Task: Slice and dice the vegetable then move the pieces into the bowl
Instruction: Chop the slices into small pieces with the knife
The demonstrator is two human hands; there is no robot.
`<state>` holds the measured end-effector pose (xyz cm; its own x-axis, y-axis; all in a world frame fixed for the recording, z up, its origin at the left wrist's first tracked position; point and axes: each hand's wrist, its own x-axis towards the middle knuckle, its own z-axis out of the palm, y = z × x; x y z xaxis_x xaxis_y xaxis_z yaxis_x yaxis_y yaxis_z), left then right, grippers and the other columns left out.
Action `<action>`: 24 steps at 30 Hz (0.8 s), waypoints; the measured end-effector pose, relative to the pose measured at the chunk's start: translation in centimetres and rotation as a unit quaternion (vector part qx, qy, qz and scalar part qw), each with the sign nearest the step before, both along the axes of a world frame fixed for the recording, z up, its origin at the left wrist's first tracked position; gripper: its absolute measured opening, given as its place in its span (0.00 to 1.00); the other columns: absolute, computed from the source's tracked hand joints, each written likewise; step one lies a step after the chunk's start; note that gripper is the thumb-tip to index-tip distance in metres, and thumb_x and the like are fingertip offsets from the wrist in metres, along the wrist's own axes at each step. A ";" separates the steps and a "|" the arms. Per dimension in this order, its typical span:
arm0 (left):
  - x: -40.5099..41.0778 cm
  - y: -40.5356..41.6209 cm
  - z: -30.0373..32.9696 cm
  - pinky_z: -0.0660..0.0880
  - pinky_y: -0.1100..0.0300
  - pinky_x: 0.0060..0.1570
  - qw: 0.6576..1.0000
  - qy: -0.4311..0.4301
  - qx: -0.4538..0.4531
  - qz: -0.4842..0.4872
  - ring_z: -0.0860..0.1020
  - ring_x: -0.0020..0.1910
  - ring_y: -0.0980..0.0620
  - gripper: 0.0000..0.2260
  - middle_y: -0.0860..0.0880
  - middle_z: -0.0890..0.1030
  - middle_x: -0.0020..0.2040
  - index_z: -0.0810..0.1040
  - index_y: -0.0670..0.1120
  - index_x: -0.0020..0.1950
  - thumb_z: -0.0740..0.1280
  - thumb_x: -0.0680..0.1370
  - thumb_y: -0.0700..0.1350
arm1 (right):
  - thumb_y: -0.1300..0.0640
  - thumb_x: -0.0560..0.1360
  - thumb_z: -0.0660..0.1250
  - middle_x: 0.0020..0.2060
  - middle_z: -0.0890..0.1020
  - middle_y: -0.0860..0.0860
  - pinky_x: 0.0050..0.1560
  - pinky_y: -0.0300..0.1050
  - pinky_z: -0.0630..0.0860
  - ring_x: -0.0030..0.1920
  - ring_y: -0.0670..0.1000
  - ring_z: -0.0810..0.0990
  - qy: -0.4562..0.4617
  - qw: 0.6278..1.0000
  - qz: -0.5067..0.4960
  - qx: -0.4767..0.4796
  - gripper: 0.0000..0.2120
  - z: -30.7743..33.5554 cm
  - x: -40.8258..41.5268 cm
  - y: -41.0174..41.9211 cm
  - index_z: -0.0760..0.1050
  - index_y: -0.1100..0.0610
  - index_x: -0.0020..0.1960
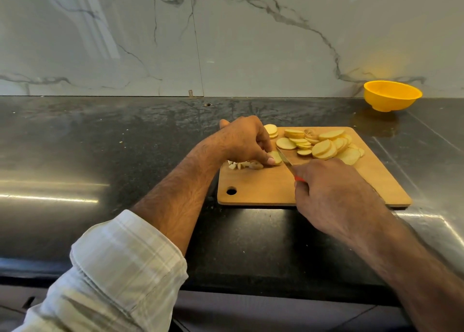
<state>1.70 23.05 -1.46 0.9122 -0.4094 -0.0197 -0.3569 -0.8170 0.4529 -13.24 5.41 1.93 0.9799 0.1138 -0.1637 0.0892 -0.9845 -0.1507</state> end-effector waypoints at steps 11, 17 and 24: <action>-0.2 -0.1 0.2 0.67 0.34 0.69 1.000 0.005 0.007 0.005 0.77 0.58 0.55 0.13 0.61 0.83 0.48 0.88 0.56 0.51 0.81 0.71 0.59 | 0.54 0.80 0.66 0.42 0.75 0.48 0.45 0.47 0.75 0.45 0.51 0.76 -0.034 0.999 -0.001 0.006 0.05 -1.3 0.9 0.2 0.70 0.50 0.50; -0.3 -0.1 0.4 0.62 0.33 0.71 1.000 0.001 0.006 -0.001 0.78 0.59 0.55 0.13 0.59 0.84 0.49 0.88 0.54 0.52 0.80 0.72 0.59 | 0.53 0.80 0.67 0.43 0.72 0.49 0.46 0.47 0.74 0.46 0.51 0.74 -0.024 0.999 0.013 -0.018 0.08 -1.1 1.2 0.4 0.67 0.50 0.50; -1.0 -0.2 0.8 0.58 0.40 0.66 0.999 -0.020 0.035 0.010 0.76 0.59 0.56 0.14 0.60 0.85 0.49 0.88 0.56 0.52 0.79 0.72 0.61 | 0.51 0.81 0.67 0.47 0.77 0.48 0.46 0.47 0.77 0.48 0.50 0.76 -0.042 0.999 0.011 -0.017 0.10 -1.0 1.8 0.7 0.76 0.52 0.61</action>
